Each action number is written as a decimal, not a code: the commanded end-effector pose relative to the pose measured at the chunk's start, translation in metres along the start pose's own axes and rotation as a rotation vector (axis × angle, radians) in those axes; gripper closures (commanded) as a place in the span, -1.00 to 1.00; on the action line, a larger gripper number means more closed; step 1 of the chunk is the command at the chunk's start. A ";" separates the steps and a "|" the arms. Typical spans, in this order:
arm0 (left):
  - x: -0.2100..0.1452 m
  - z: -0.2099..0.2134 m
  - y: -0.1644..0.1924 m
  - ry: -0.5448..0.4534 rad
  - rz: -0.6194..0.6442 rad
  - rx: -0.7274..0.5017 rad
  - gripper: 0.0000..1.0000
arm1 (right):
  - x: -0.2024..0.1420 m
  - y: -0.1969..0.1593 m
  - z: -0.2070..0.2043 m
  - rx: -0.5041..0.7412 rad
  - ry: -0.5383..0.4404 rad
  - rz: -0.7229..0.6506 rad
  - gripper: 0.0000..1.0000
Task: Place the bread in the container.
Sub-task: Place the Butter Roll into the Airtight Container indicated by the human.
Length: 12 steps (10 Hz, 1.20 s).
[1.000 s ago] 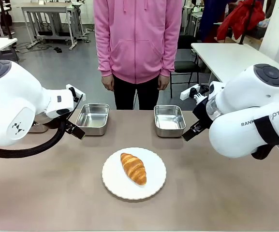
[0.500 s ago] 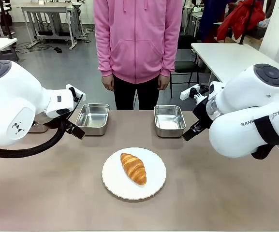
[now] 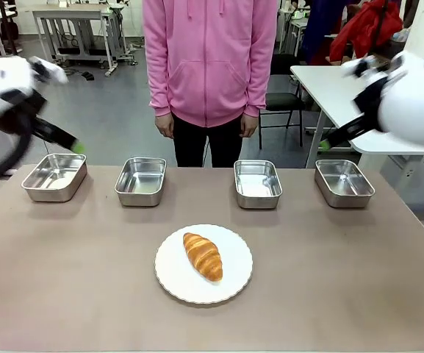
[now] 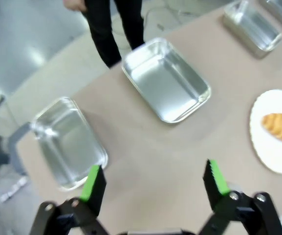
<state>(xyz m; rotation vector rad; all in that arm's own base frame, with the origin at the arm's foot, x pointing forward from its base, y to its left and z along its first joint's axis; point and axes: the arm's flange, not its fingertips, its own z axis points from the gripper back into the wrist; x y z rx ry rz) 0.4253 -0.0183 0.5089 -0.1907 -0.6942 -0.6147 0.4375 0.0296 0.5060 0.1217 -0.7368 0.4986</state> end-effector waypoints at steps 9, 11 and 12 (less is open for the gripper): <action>-0.068 0.086 0.163 -0.185 -0.211 -0.266 -1.00 | -0.059 -0.110 0.029 0.152 -0.122 0.071 -1.00; -0.072 0.078 0.155 -0.177 -0.198 -0.249 -1.00 | -0.066 -0.109 0.038 0.115 -0.110 0.059 -1.00; -0.072 0.078 0.155 -0.177 -0.198 -0.249 -1.00 | -0.066 -0.109 0.038 0.115 -0.110 0.059 -1.00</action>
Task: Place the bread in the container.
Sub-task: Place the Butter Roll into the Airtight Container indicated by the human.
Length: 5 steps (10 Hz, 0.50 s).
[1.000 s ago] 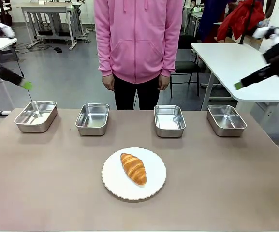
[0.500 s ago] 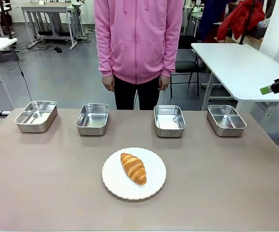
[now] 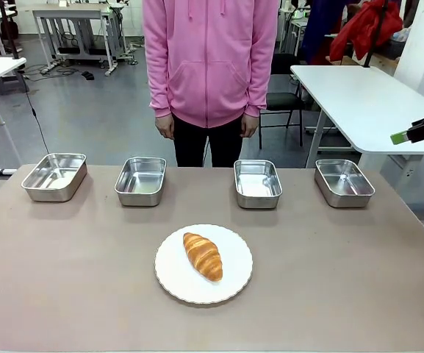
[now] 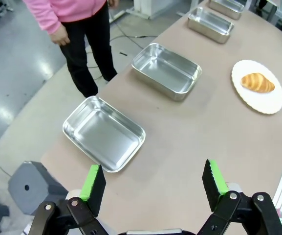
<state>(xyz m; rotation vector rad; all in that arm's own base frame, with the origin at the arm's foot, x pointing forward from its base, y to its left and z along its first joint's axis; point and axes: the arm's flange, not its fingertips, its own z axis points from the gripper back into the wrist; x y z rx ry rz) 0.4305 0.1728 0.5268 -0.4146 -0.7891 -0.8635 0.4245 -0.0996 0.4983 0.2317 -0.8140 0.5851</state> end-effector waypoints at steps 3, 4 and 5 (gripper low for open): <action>0.001 0.009 0.001 -0.043 -0.014 -0.057 -1.00 | 0.014 -0.006 0.005 0.058 -0.012 0.035 -1.00; 0.003 0.016 -0.003 -0.060 -0.017 -0.076 -1.00 | 0.018 -0.007 0.007 0.089 -0.028 0.036 -1.00; 0.003 0.022 -0.005 -0.096 -0.011 -0.097 -1.00 | 0.021 -0.007 0.009 0.119 -0.045 0.041 -1.00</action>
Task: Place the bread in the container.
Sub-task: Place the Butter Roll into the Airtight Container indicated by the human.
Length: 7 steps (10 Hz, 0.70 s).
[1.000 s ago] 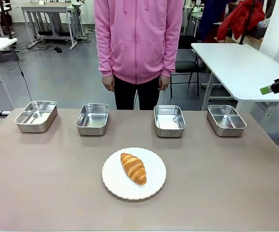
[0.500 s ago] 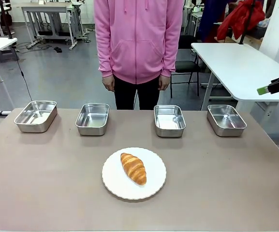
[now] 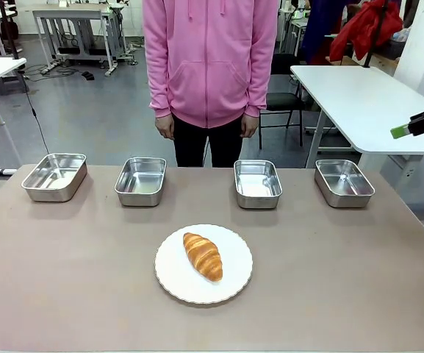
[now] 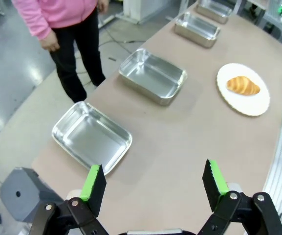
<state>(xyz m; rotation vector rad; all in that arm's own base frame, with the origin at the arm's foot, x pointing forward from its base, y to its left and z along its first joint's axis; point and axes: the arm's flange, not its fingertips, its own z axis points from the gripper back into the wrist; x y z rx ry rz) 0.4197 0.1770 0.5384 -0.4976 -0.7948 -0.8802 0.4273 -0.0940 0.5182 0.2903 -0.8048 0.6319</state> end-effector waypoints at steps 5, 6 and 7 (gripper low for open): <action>0.020 0.022 -0.030 -0.116 0.058 -0.006 -1.00 | 0.018 0.001 0.013 0.082 -0.083 0.033 -1.00; 0.019 0.024 -0.034 -0.113 0.079 0.010 -1.00 | 0.018 0.002 0.013 0.081 -0.081 0.035 -1.00; 0.019 0.026 -0.035 -0.110 0.097 0.021 -1.00 | 0.019 0.002 0.013 0.082 -0.078 0.031 -1.00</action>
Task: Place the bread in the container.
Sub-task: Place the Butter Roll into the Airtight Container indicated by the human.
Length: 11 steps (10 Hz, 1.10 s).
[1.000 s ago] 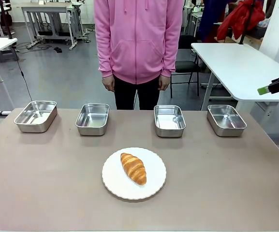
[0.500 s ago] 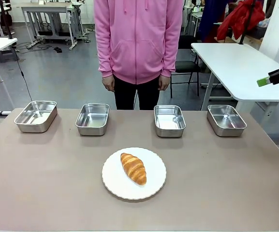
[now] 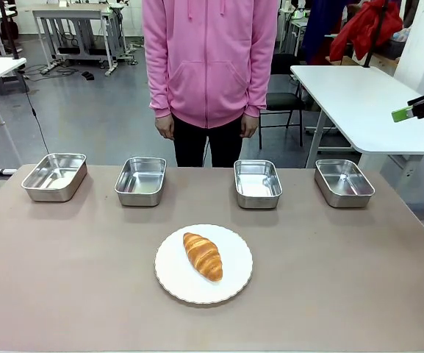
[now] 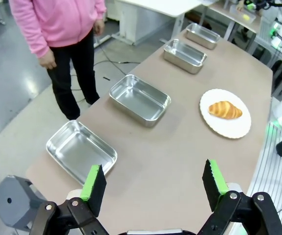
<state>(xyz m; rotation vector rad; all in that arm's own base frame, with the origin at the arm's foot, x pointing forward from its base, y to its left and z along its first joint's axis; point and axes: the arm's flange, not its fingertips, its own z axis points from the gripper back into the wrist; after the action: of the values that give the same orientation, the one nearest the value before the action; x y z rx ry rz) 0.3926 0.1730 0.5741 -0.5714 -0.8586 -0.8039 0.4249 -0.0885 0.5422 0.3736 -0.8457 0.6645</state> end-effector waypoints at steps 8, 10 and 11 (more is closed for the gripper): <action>-0.001 0.000 -0.003 0.000 0.033 0.022 -1.00 | -0.003 -0.001 -0.001 -0.001 0.015 -0.007 -1.00; -0.001 0.000 -0.003 0.000 0.033 0.022 -1.00 | -0.003 -0.001 -0.001 -0.001 0.015 -0.007 -1.00; -0.001 0.000 -0.003 0.000 0.033 0.022 -1.00 | -0.003 -0.001 -0.001 -0.001 0.015 -0.007 -1.00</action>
<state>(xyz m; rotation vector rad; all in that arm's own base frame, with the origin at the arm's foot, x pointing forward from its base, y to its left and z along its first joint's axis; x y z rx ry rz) 0.3893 0.1696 0.5723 -0.5680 -0.8497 -0.7578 0.4234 -0.0906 0.5393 0.3510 -0.8145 0.6601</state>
